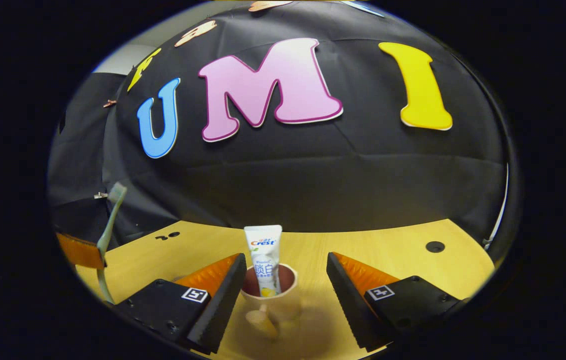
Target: Put the toothbrush and toothpaste on the desktop into the cup, then pick up the cup and place it on the coaster on the desktop.
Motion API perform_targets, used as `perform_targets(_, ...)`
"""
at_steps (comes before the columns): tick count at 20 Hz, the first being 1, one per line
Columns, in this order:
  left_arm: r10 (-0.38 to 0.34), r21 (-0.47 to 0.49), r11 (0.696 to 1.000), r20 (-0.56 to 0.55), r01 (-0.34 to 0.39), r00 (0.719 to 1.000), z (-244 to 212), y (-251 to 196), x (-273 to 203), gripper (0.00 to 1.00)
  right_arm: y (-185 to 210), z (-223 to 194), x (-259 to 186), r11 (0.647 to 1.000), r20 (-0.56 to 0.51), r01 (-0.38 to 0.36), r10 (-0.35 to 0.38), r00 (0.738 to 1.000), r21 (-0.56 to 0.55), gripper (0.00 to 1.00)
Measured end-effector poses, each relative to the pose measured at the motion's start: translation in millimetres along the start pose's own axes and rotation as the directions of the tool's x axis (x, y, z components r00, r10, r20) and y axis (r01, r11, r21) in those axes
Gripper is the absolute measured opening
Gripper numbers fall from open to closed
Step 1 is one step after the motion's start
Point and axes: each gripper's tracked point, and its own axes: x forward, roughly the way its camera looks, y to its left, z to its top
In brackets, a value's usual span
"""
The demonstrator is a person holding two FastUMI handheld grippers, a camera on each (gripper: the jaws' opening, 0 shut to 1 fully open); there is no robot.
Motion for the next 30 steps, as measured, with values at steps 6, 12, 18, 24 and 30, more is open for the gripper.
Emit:
perform_targets(6,-0.093,0.037,0.995,0.153,0.088,0.984,54.2,-30.4,59.6,0.06,-49.2,-5.8,-56.7,0.996,-0.066,0.072,-0.076,0.995,-0.052,0.98)
perform_targets(12,-0.141,0.025,0.990,0.272,0.140,0.952,57.7,-43.8,118.3,0.06,-70.9,-32.4,-82.9,0.987,-0.106,0.108,-0.120,0.987,-0.117,0.98)
perform_targets(18,-0.146,0.090,0.988,0.324,0.123,0.935,32.5,-47.2,157.7,0.06,-71.0,-43.0,-90.3,0.988,-0.130,0.133,-0.143,0.981,-0.083,0.98)
perform_targets(24,-0.152,0.133,0.985,0.350,0.112,0.924,19.9,-53.2,167.0,0.08,-60.6,-49.4,-94.2,0.988,-0.151,0.111,-0.127,0.980,-0.107,0.98)
perform_targets(30,-0.151,0.157,0.982,0.301,0.107,0.942,-13.7,-51.0,170.7,0.18,-55.9,-57.1,-96.3,0.988,-0.173,0.103,-0.121,0.977,-0.113,0.98)
